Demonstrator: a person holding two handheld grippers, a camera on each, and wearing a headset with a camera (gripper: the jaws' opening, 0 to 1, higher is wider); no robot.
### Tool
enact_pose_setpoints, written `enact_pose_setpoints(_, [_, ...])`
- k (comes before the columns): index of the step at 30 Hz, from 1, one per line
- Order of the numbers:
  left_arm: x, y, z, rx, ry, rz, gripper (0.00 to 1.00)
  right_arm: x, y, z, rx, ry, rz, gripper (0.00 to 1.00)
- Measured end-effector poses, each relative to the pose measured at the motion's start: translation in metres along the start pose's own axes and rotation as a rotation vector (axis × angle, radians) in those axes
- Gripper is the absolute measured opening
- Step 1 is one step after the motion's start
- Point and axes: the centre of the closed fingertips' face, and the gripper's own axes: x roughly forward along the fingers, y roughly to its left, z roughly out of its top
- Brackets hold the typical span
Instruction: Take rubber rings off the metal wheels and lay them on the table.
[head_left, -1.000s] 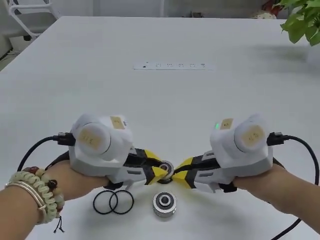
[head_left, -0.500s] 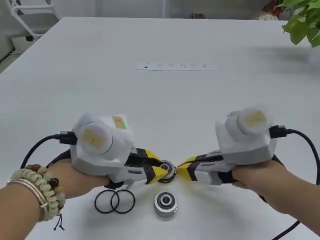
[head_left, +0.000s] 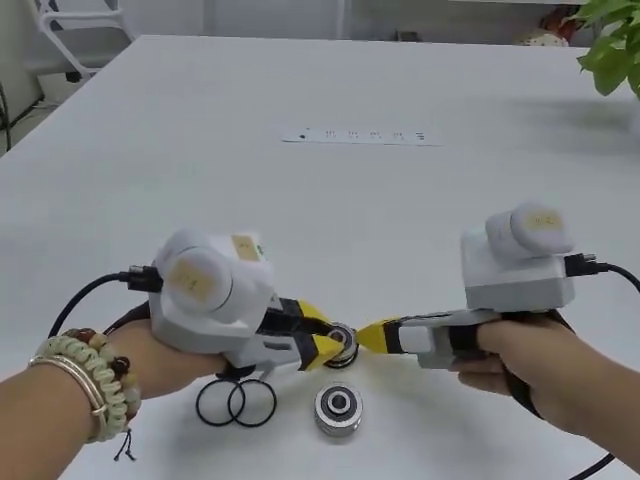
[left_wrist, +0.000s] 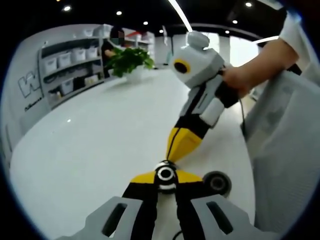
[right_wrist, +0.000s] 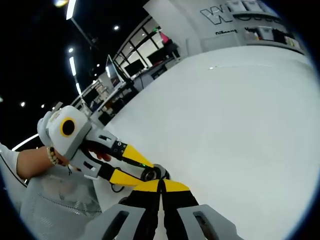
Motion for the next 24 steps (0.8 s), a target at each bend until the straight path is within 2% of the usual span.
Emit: enact_pose_setpoints(24, [-0.0008,0.0010,-0.0011,0.006,-0.003,0.003,0.14,0.0042,0.0071,0.0052,-0.026,-0.002,0.019,0.00])
